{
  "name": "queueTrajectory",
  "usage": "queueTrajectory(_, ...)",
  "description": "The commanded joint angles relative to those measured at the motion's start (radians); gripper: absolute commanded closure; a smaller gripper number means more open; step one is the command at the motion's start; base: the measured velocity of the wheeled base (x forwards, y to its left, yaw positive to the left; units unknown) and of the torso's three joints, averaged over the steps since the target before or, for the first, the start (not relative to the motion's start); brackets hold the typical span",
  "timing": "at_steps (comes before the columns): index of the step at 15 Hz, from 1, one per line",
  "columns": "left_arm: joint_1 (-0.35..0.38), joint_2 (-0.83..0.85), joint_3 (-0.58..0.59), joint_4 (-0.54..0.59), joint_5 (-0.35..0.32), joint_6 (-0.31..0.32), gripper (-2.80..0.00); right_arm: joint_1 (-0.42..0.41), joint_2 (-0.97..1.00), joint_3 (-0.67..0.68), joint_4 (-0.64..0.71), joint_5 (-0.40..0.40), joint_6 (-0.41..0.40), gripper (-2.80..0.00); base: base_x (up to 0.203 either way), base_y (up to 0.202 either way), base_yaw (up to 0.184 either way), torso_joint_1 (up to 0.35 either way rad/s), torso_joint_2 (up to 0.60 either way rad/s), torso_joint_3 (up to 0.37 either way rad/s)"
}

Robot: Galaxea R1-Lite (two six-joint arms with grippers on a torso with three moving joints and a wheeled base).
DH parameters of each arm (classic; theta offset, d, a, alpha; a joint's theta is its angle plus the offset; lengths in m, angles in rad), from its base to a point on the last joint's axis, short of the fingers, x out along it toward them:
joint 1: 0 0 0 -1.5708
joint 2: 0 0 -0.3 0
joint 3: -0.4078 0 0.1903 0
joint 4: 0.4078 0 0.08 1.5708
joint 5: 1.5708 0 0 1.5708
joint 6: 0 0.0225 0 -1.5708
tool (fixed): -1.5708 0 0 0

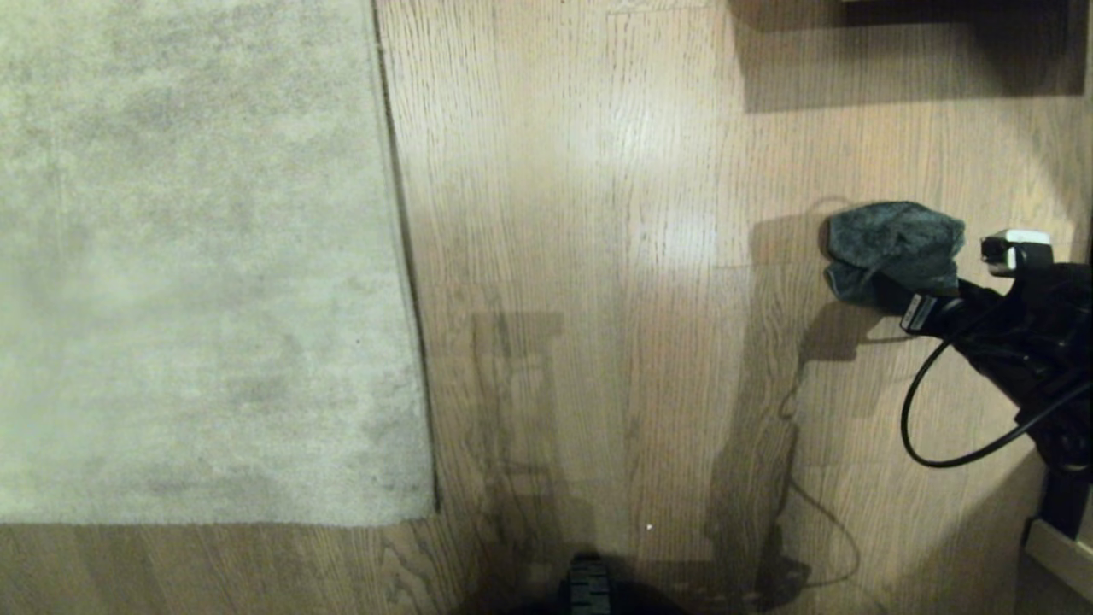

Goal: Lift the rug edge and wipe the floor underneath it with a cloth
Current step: Pick up the rag

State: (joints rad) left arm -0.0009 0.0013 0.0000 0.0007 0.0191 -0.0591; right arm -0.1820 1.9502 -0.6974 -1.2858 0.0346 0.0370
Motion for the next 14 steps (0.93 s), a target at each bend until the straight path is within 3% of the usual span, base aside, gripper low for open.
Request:
queueTrajectory(1, 0.000, 0.000, 0.000, 0.000, 0.001, -0.001, 0.00, 0.002, 0.004, 0.001, -0.007, 0.017, -0.001, 0.00, 0.000, 0.000, 0.000, 0.000, 0.00, 0.000)
queueTrajectory(14, 0.000, 0.000, 0.000, 0.001, 0.001, -0.001, 0.00, 0.009, -0.131, 0.020, -0.001, 0.037, -0.003, 0.00, 0.000, 0.000, 0.000, 0.000, 0.00, 0.000)
